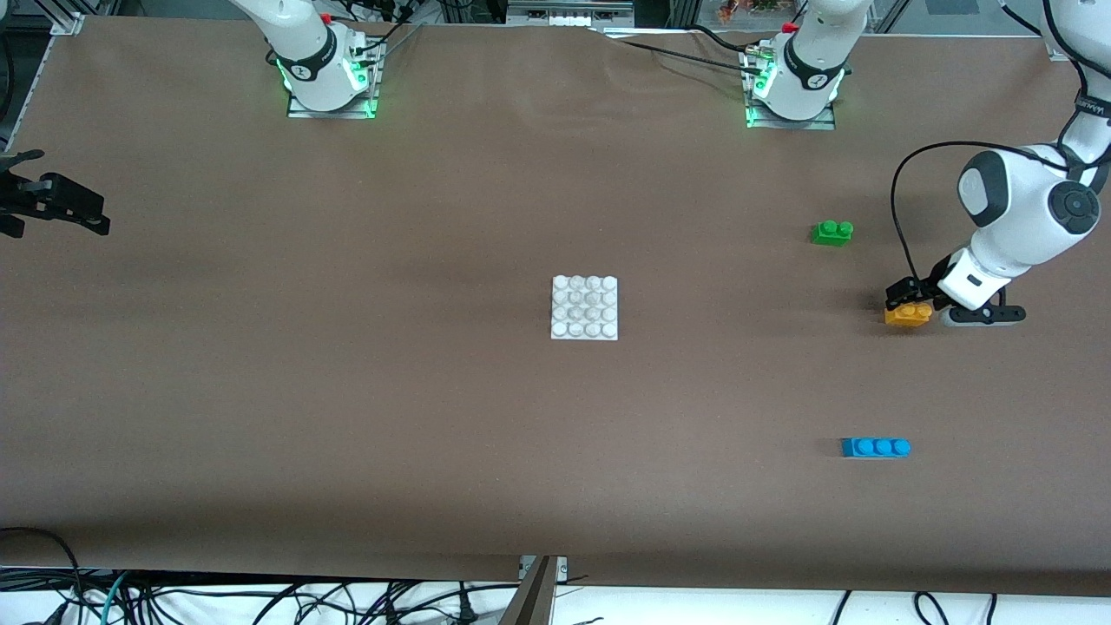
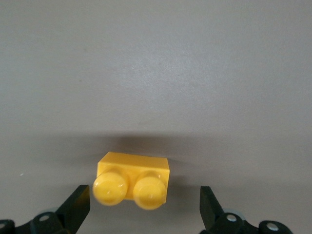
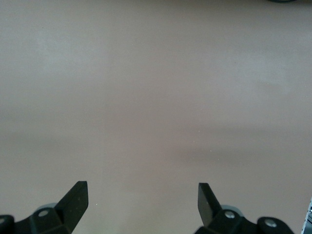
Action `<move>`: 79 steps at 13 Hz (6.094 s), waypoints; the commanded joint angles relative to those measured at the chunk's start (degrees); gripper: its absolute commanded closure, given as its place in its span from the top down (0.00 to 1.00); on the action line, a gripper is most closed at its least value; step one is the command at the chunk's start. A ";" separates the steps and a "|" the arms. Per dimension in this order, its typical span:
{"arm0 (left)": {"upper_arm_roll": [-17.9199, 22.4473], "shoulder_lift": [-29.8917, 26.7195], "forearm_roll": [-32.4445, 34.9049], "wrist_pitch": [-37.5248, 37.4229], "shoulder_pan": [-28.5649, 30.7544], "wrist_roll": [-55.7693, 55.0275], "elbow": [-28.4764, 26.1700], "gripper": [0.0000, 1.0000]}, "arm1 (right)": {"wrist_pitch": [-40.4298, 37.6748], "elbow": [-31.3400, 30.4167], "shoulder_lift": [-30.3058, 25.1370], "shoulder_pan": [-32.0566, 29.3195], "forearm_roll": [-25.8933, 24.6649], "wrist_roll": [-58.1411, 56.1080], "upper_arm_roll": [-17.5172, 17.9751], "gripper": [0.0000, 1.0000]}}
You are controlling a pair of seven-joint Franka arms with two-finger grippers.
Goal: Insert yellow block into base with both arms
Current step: 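Close the left gripper on the yellow block, then lift the yellow block and carry it toward the white base plate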
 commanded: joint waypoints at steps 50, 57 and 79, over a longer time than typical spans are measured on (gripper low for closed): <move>-18.82 -1.72 -3.84 -19.30 -3.65 -12.28 15.33 0.00 | 0.66 -0.85 -0.44 0.80 -1.08 -0.08 0.05 1.00; -18.82 -1.55 -3.84 -19.30 -8.30 -15.08 16.12 0.00 | 0.83 -0.85 -0.44 0.80 -1.08 -0.08 0.05 1.00; 6.05 10.21 -9.12 -21.14 -64.72 -51.90 32.54 0.00 | 1.01 -0.85 -0.44 0.80 -1.08 -0.17 0.05 1.00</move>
